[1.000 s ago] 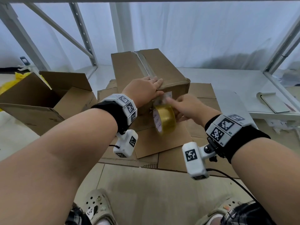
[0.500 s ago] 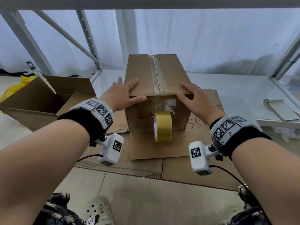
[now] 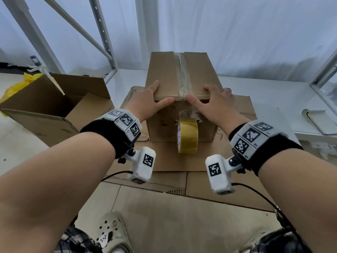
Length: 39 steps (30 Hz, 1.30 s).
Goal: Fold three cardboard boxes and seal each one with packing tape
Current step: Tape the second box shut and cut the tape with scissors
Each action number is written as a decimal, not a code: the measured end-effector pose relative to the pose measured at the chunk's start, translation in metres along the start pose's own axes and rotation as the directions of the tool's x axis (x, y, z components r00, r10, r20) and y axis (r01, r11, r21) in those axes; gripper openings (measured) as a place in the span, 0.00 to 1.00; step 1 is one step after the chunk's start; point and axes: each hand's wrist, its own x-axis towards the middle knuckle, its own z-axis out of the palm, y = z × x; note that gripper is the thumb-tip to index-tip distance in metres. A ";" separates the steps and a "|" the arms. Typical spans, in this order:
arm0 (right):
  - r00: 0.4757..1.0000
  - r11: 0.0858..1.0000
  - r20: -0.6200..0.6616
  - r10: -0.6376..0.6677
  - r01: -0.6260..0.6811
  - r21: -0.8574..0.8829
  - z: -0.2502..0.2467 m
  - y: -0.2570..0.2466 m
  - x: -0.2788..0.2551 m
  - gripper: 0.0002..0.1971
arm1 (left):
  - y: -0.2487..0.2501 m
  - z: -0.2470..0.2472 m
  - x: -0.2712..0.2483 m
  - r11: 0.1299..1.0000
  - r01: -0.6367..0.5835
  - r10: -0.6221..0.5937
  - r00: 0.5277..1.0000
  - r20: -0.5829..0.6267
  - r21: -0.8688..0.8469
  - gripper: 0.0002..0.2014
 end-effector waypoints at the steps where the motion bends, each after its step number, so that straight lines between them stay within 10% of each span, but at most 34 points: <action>1: 0.998 0.986 -0.032 -0.051 0.045 -0.163 0.001 -0.004 0.002 0.45 | -0.001 -0.001 -0.001 1.000 -0.005 0.005 1.000 -0.006 0.001 0.45; 6: 0.921 0.847 0.039 -0.388 0.373 -0.378 0.012 -0.007 0.011 0.37 | -0.009 0.005 -0.005 0.998 0.013 -0.017 0.998 -0.062 -0.066 0.44; 14: 0.920 0.781 0.070 -0.385 0.365 -0.507 0.009 -0.011 0.017 0.40 | -0.006 0.015 -0.023 0.985 0.032 -0.059 0.986 -0.159 -0.170 0.32; 18: 0.905 0.738 0.187 -0.382 0.420 -0.529 -0.001 -0.012 0.020 0.39 | 0.010 0.003 -0.040 0.984 -0.173 0.174 0.900 -0.401 0.038 0.13; 21: 0.904 0.735 0.208 -0.374 0.426 -0.527 -0.007 -0.016 0.024 0.38 | 0.022 0.009 -0.047 0.988 -0.107 0.102 0.994 -0.048 -0.112 0.19; 24: 0.912 0.743 0.174 -0.372 0.404 -0.533 -0.002 -0.018 0.019 0.37 | 0.025 0.030 -0.043 0.924 0.154 -0.050 0.956 0.287 -0.349 0.30; 33: 0.898 0.735 0.057 -0.437 0.393 -0.552 0.010 -0.012 0.011 0.36 | 0.041 0.032 -0.031 0.727 0.376 -0.210 0.918 0.336 -0.575 0.16; 39: 0.890 0.729 0.077 -0.449 0.415 -0.545 0.009 -0.012 0.014 0.34 | 0.026 0.031 -0.035 0.882 0.181 -0.146 0.983 0.113 -0.436 0.16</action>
